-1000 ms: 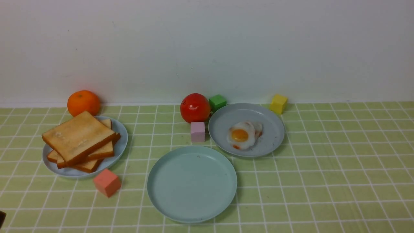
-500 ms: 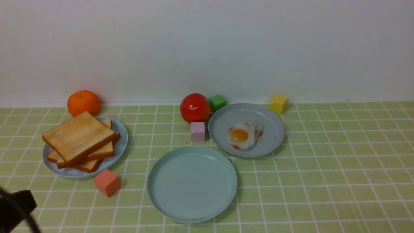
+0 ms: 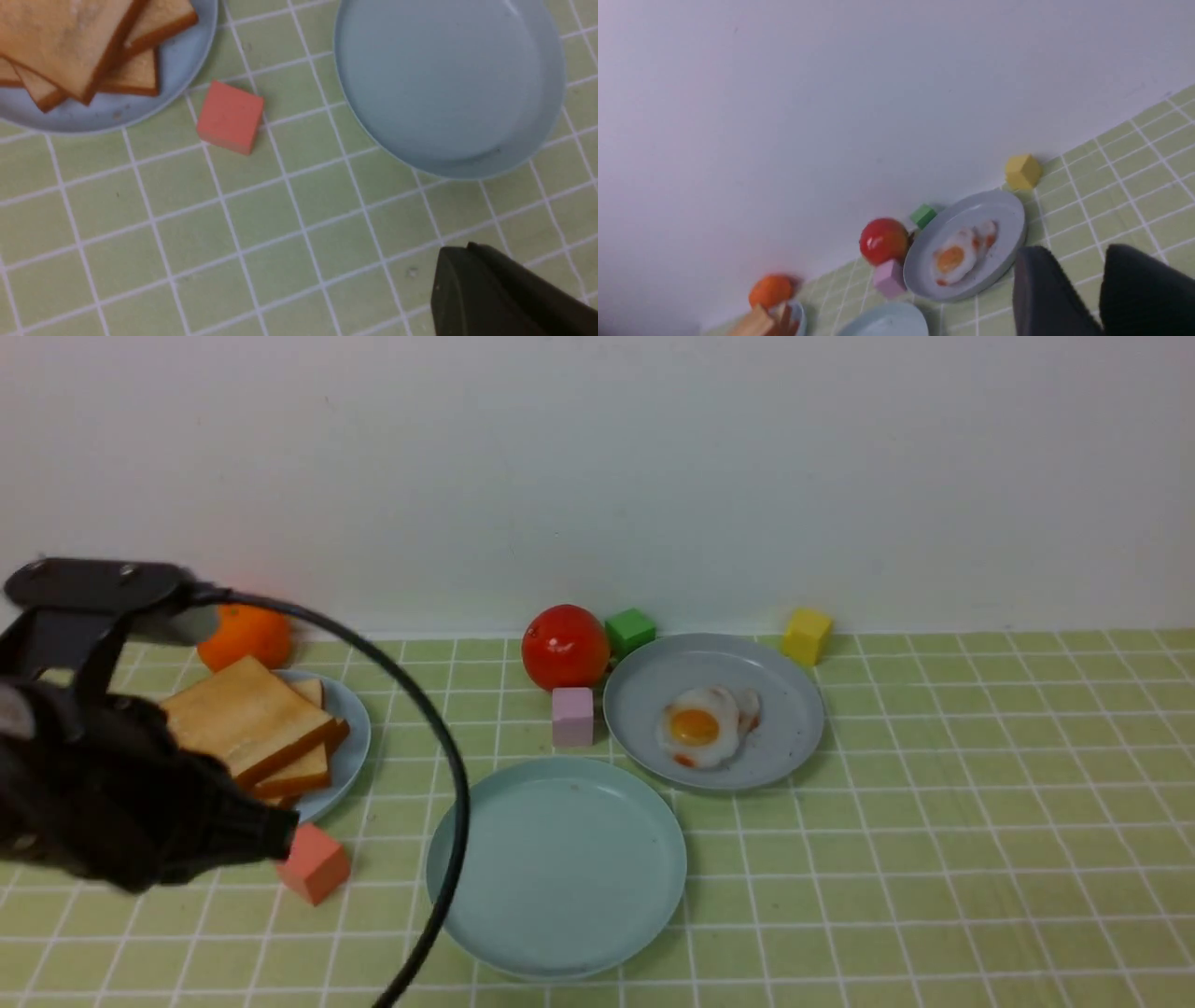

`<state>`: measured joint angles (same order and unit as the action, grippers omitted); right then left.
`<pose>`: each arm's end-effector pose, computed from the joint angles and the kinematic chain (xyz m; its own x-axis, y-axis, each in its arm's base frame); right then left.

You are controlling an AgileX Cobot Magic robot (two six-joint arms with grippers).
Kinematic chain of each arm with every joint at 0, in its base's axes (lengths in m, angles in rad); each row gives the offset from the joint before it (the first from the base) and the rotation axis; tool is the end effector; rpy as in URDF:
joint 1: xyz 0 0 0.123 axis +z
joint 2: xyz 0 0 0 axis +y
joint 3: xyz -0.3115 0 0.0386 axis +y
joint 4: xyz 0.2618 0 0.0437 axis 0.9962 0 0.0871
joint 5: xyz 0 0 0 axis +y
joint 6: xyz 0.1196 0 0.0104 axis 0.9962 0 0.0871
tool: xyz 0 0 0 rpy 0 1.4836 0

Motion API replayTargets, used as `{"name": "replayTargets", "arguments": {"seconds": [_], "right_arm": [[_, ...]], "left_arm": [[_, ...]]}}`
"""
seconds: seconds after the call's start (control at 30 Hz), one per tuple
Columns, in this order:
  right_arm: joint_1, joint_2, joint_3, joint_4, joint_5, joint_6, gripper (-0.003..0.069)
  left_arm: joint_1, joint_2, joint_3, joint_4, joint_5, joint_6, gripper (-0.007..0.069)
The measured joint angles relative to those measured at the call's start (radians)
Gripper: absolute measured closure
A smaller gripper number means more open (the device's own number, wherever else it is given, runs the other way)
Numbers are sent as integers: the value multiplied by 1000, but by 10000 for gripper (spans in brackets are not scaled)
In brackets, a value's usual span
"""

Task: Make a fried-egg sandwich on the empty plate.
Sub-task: Use the left arm to grab a slice of bread

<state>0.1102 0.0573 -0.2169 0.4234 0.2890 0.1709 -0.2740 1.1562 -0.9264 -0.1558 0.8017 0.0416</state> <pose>0.0600 0.0208 0.2619 -0.1383 0.5312 -0.8359 -0.1791 0.8167 0.5486 0.2324 -0.0792 0.3103 -0.7970 0.1547 -0.5839 0.2795 0.9514 -0.1294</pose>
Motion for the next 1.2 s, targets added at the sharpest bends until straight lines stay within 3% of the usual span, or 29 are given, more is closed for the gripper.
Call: {"name": "replayTargets", "arguments": {"seconds": [0.23, 0.37, 0.6, 0.8, 0.87, 0.9, 0.97, 1.2], "right_arm": [[4, 289, -493, -103, 586, -269, 610], [35, 363, -615, -103, 702, -302, 655], [83, 383, -638, -122, 718, -307, 659], [89, 383, -638, -152, 724, -307, 658], [89, 383, -637, -156, 715, -307, 656], [89, 383, -636, -156, 714, -307, 656], [89, 383, -623, -156, 707, -308, 655], [89, 383, -593, -156, 703, -308, 654]], "left_arm": [[106, 354, -236, 75, 7, 43, 638], [161, 502, -347, 83, 34, 110, 638], [221, 675, -473, 90, 45, 238, 610], [222, 697, -481, 81, -12, 333, 420], [222, 710, -481, 81, -49, 398, 316], [222, 710, -481, 81, -49, 398, 316], [222, 730, -481, 81, -77, 475, 239], [222, 792, -484, 88, -116, 570, 202]]}}
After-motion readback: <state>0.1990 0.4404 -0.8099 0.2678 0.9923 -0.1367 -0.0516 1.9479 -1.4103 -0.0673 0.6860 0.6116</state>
